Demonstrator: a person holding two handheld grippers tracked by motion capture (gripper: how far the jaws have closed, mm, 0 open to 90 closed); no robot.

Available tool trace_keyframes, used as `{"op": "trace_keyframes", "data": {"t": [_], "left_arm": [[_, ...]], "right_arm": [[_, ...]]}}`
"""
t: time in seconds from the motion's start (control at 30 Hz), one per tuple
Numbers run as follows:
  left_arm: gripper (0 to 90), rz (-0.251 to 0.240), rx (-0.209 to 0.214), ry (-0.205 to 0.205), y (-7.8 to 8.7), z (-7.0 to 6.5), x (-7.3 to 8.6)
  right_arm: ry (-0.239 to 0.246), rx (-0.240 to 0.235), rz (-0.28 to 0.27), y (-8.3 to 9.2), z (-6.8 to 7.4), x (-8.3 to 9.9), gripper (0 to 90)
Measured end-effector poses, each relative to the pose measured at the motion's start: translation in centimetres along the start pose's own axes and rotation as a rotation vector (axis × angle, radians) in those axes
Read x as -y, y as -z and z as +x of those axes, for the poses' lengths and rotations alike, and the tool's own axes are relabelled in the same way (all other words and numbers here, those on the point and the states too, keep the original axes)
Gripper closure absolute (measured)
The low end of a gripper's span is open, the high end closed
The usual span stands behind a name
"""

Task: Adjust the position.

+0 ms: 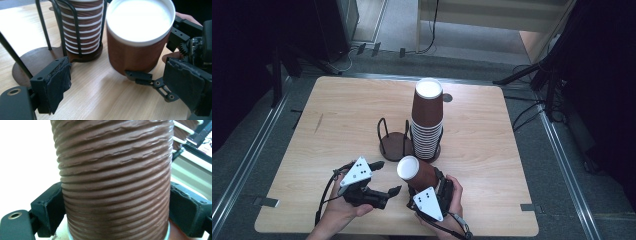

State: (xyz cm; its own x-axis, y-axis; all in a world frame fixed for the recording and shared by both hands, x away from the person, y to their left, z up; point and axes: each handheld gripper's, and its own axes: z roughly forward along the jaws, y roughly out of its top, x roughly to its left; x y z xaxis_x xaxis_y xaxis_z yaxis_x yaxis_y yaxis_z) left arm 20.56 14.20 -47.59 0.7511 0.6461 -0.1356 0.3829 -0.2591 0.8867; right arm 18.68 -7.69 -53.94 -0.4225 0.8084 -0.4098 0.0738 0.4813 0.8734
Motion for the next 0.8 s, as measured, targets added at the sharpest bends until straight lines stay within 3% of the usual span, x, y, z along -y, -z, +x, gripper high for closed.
{"op": "trace_keyframes", "data": {"t": [0.27, 0.33, 0.8], "left_arm": [[9.1, 0.005, 0.017, -0.004, -0.1, -0.2, -0.1], [13.2, 0.012, 0.008, -0.006, -0.1, -0.2, -0.1], [14.1, 0.049, 0.069, -0.013, -0.5, -0.6, -0.2]], "right_arm": [[0.040, -0.019, -0.009, 0.0, 0.9, 0.0, 10.5], [0.074, -0.023, -0.010, 0.0, 1.4, 0.1, 10.5], [0.151, -0.068, -0.038, 0.1, 2.6, 0.2, 10.5]]}}
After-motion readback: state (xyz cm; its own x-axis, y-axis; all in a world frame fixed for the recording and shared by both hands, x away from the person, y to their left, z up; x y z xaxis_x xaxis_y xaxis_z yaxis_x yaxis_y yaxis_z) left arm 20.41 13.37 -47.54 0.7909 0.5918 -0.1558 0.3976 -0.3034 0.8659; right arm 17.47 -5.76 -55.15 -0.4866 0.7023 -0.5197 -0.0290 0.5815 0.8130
